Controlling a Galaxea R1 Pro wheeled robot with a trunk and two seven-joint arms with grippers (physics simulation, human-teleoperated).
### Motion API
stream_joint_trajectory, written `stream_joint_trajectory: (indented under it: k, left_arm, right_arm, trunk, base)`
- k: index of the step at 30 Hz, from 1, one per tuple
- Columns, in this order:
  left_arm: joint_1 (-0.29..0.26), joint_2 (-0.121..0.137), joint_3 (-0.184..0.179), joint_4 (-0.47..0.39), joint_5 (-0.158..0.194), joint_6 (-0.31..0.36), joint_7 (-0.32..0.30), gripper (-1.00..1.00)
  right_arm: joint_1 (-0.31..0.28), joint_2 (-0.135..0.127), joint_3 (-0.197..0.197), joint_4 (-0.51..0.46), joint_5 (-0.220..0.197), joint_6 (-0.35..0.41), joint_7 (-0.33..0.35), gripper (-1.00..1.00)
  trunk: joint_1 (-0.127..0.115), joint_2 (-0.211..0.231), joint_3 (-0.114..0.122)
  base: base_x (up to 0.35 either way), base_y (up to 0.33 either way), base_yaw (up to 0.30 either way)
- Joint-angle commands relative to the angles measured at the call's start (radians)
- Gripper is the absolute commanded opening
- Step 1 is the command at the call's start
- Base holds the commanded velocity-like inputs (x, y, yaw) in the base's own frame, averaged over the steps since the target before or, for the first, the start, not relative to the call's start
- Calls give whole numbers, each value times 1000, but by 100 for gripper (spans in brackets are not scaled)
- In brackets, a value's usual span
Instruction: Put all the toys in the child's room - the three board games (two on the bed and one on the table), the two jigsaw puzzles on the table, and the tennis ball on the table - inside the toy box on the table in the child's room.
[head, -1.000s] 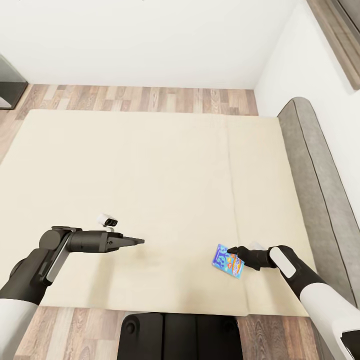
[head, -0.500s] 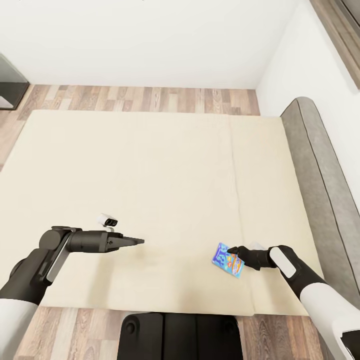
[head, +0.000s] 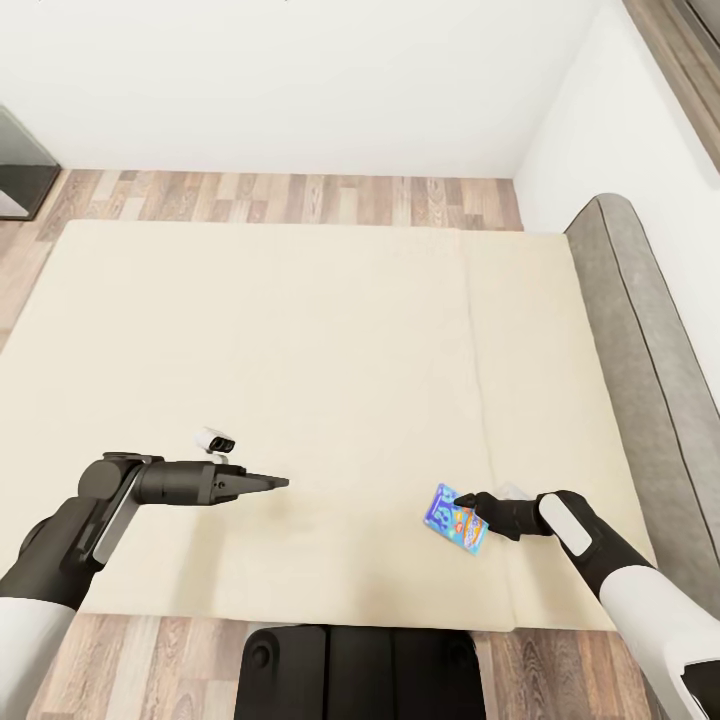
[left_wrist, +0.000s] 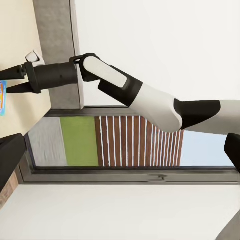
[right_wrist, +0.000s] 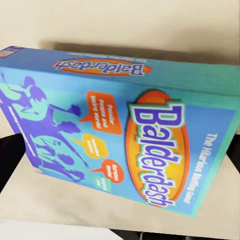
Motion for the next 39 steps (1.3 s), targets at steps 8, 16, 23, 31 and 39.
stream_joint_trajectory:
  k: [8, 16, 23, 31, 39]
  left_arm:
    - [-1, 1, -2, 0, 0, 11, -4, 100]
    - [-1, 1, -2, 0, 1, 11, -4, 100]
    - [-1, 1, -2, 0, 1, 11, -4, 100]
    - [-1, 1, -2, 0, 1, 11, -4, 100]
    - [-1, 1, -2, 0, 1, 10, -4, 100]
  right_arm:
    - [-1, -1, 4, 0, 6, 2, 7, 100]
    - [-1, 2, 4, -1, 6, 2, 7, 100]
    - [-1, 4, 4, -2, 6, 2, 7, 100]
    - [-1, 4, 4, -1, 6, 2, 7, 100]
    - [-1, 4, 30, -3, 6, 2, 7, 100]
  trunk:
    - [1, -2, -1]
    - [1, -2, -1]
    - [1, -2, -1]
    - [1, -2, -1]
    - [1, -2, -1]
  base:
    - [0, 52, 0]
    - [0, 40, 0]
    - [0, 85, 0]
    - [0, 54, 0]
    - [0, 59, 0]
